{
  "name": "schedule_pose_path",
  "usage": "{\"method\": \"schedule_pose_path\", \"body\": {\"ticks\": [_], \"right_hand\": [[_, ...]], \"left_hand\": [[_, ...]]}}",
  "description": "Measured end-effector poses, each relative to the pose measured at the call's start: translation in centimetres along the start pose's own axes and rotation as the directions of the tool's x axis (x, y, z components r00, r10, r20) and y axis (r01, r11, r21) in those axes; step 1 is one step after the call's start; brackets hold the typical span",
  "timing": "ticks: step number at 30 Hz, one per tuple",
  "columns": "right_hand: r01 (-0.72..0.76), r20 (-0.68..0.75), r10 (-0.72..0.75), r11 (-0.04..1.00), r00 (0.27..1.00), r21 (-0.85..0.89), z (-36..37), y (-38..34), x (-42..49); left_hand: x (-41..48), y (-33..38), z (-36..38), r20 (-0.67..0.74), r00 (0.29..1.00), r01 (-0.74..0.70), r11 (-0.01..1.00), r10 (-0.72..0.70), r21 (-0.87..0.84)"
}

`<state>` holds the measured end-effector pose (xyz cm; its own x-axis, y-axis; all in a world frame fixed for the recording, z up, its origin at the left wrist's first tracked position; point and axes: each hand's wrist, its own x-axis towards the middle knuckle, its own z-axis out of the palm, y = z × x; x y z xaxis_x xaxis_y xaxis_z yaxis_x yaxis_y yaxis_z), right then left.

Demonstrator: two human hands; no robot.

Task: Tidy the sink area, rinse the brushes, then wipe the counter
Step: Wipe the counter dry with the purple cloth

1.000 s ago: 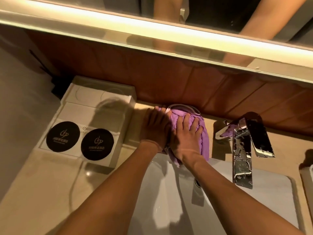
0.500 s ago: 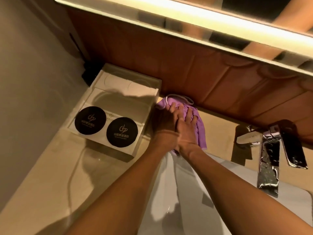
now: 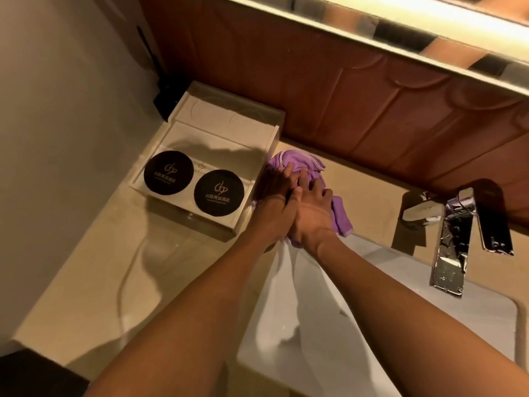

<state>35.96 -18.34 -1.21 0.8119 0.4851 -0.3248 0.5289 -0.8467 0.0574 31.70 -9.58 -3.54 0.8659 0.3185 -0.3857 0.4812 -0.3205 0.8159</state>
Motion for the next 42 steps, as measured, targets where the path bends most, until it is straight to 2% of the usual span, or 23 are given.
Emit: {"method": "schedule_pose_path", "body": {"ticks": [3, 6, 9, 12, 15, 17, 19, 22, 24, 26, 32, 35, 37, 39, 42], "right_hand": [[0.028, 0.02, -0.028, 1.0, 0.999, 0.01, -0.3, -0.8, -1.3], [0.034, 0.015, -0.036, 0.994, 0.999, 0.107, -0.1, -1.6, -3.1], [0.037, -0.061, -0.027, 0.986, 0.998, 0.165, 0.9, -2.9, -5.9], [0.048, -0.028, -0.047, 0.998, 0.999, 0.039, 1.4, -4.1, -8.7], [0.095, -0.018, -0.097, 0.991, 0.995, -0.094, 2.0, -5.1, -10.8], [0.127, -0.038, -0.131, 0.988, 0.991, -0.083, 3.0, -5.4, -11.8], [0.142, -0.038, -0.146, 0.986, 0.989, -0.087, 3.4, -5.5, -12.8], [0.21, -0.069, -0.218, 0.972, 0.973, -0.107, 4.2, -6.3, -15.1], [0.215, -0.087, -0.218, 0.976, 0.972, -0.039, 5.1, -6.4, -16.7], [0.236, -0.116, -0.231, 0.971, 0.966, 0.031, 5.6, -6.8, -17.9], [0.239, -0.132, -0.228, 0.968, 0.965, 0.071, 7.0, -6.6, -21.4], [0.26, -0.133, -0.244, 0.958, 0.961, 0.117, 7.7, -5.8, -23.0], [0.296, -0.136, -0.279, 0.946, 0.951, 0.133, 8.2, -4.6, -24.1], [0.348, -0.133, -0.335, 0.933, 0.933, 0.088, 8.7, -3.4, -25.1], [0.41, -0.13, -0.411, 0.911, 0.902, -0.031, 8.6, -1.7, -25.8]], "left_hand": [[-1.8, -0.8, 0.0, 0.02, 0.999, -0.042, 0.996, 0.041, 0.073], [-3.8, -2.1, -0.4, 0.029, 0.993, -0.12, 0.989, 0.118, 0.088], [-6.7, -3.6, -0.8, -0.01, 0.969, -0.24, 0.954, 0.246, 0.178], [-9.6, -5.2, -0.7, 0.069, 0.977, -0.204, 0.977, 0.2, 0.059], [-12.2, -5.6, -0.7, 0.026, 0.986, -0.162, 0.987, 0.162, 0.021], [-14.0, -5.6, -0.7, 0.008, 0.99, -0.141, 0.99, 0.141, 0.016], [-15.9, -5.9, -0.3, 0.003, 0.993, -0.116, 0.99, 0.116, -0.075], [-18.4, -7.5, 0.0, -0.068, 0.989, -0.138, 0.986, 0.132, -0.098], [-19.7, -8.5, 0.9, -0.059, 0.994, -0.108, 0.969, 0.097, -0.221], [-21.2, -9.0, 1.2, -0.082, 0.995, -0.084, 0.963, 0.065, -0.255], [-24.8, -9.8, 3.4, -0.171, 0.983, -0.084, 0.99, 0.063, -0.117], [-25.8, -11.2, 4.6, -0.165, 0.979, -0.123, 0.992, 0.122, 0.005], [-26.7, -11.2, 5.5, -0.164, 0.982, -0.087, 0.995, 0.094, 0.048], [-27.5, -11.8, 6.5, -0.168, 0.98, -0.096, 0.992, 0.109, 0.082], [-28.5, -12.4, 8.0, -0.159, 0.961, -0.213, 0.972, 0.227, 0.103]]}}
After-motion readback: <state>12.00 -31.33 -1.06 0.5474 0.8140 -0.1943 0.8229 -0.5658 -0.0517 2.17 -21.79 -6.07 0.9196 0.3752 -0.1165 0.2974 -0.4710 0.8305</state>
